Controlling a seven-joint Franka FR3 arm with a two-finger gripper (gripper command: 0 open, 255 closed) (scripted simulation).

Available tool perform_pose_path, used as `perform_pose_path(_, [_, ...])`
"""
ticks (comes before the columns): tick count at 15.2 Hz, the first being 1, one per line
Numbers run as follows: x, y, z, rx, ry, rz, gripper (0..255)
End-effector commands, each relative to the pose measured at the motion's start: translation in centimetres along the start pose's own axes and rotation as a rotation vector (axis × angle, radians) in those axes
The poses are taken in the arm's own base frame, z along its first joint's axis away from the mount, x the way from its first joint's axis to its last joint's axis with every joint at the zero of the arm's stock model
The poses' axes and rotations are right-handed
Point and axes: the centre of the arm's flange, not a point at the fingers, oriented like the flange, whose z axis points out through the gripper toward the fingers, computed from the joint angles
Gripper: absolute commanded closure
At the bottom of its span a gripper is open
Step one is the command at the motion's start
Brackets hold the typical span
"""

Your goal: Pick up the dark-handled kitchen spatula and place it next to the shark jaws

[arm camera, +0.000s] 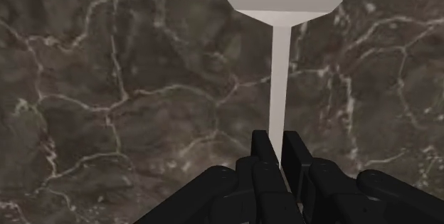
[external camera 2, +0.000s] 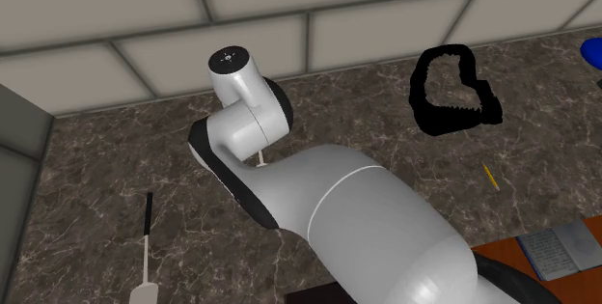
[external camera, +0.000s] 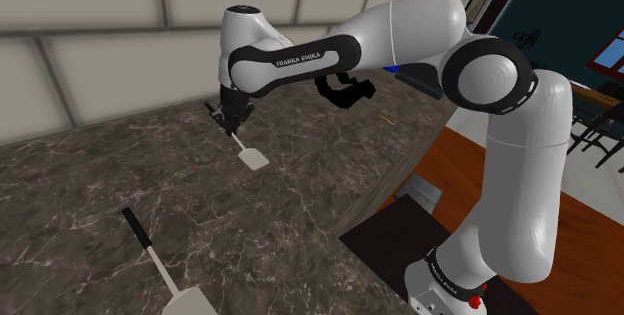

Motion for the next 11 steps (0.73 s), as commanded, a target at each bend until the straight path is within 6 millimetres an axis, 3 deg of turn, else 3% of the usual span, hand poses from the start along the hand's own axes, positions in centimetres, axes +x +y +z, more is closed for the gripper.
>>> perform_pose_path(1, [0.0,0.0,-1.0,0.0,0.0,0.0,255])
perform_pose_path(11, [0.4,0.0,-6.2,0.0,0.0,0.0,255])
